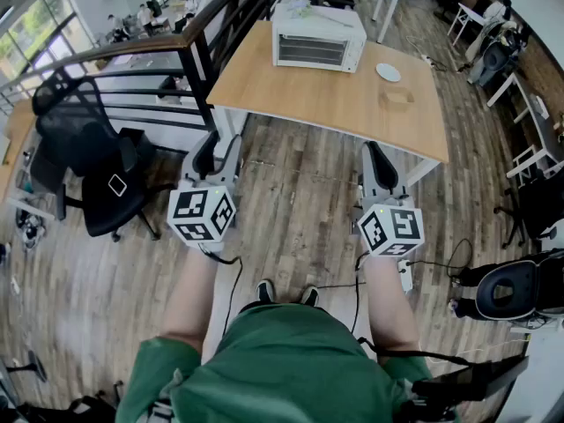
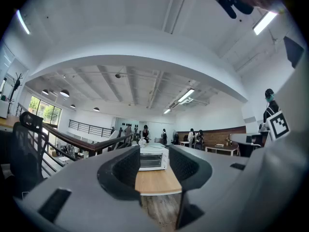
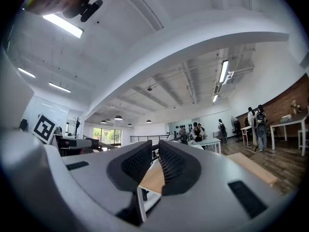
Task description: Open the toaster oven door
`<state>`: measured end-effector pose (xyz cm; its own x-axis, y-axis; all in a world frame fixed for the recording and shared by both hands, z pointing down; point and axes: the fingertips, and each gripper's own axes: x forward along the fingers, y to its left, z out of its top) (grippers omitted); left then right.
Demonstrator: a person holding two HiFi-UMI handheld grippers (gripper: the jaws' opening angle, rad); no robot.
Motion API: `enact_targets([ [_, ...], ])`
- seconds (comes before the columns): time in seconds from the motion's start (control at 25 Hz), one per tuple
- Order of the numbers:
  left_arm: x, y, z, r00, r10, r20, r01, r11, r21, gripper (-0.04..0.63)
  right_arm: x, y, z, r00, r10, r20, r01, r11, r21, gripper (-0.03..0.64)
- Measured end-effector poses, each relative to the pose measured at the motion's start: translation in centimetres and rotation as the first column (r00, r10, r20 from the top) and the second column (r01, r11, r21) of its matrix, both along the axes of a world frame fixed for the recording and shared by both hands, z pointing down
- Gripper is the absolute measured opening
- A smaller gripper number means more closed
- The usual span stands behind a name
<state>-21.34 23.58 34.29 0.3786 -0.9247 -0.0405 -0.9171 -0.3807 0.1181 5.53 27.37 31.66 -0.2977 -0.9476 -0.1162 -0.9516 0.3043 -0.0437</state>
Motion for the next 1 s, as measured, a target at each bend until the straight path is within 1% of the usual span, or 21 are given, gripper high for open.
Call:
enact_targets([
  [0.28,-1.9,-0.5,0.3,1.0,0.007,-0.005,-0.007,1.0,-0.003,0.2,-1.8,-0.3,0.2,0.999,0.017,-0.031,-0.017,1.0,-0.004,0.06],
  [0.52,-2.8,-2.2,0.6,0.999,0.036,-0.011,-0.036,0.999,-0.001,0.201,-3.1,-1.4,0.4,0.997,0.039,-0.063,-0.04,0.999,-0.014,0.061],
  [0.56,-2.9,-2.4,0.6,0.999,0.042,-0.014,-0.042,0.999,0.001,0.2,-3.3,-1.5,0.5,0.997,0.04,-0.066,-0.041,0.999,-0.019,0.07],
  [0.6,-2.9,-2.6,0.7,0.999,0.05,-0.018,-0.05,0.999,0.003,0.2,-3.6,-1.7,0.7,0.997,0.043,-0.069,-0.045,0.999,-0.029,0.143],
  [0.64,-3.0,-2.8,0.7,0.998,0.06,-0.02,-0.06,0.998,0.004,0.201,-3.9,-1.9,0.9,0.996,0.048,-0.074,-0.051,0.998,-0.043,0.201],
  [0.76,-3.1,-3.2,1.3,0.996,0.085,-0.016,-0.085,0.996,0.003,0.201,-4.5,-2.1,1.8,0.993,0.073,-0.096,-0.08,0.994,-0.075,0.212],
  [1.0,-2.6,-4.4,3.0,0.994,0.109,-0.018,-0.109,0.994,-0.016,0.201,-4.5,-3.1,2.9,0.989,0.095,-0.116,-0.106,0.99,-0.09,0.212],
])
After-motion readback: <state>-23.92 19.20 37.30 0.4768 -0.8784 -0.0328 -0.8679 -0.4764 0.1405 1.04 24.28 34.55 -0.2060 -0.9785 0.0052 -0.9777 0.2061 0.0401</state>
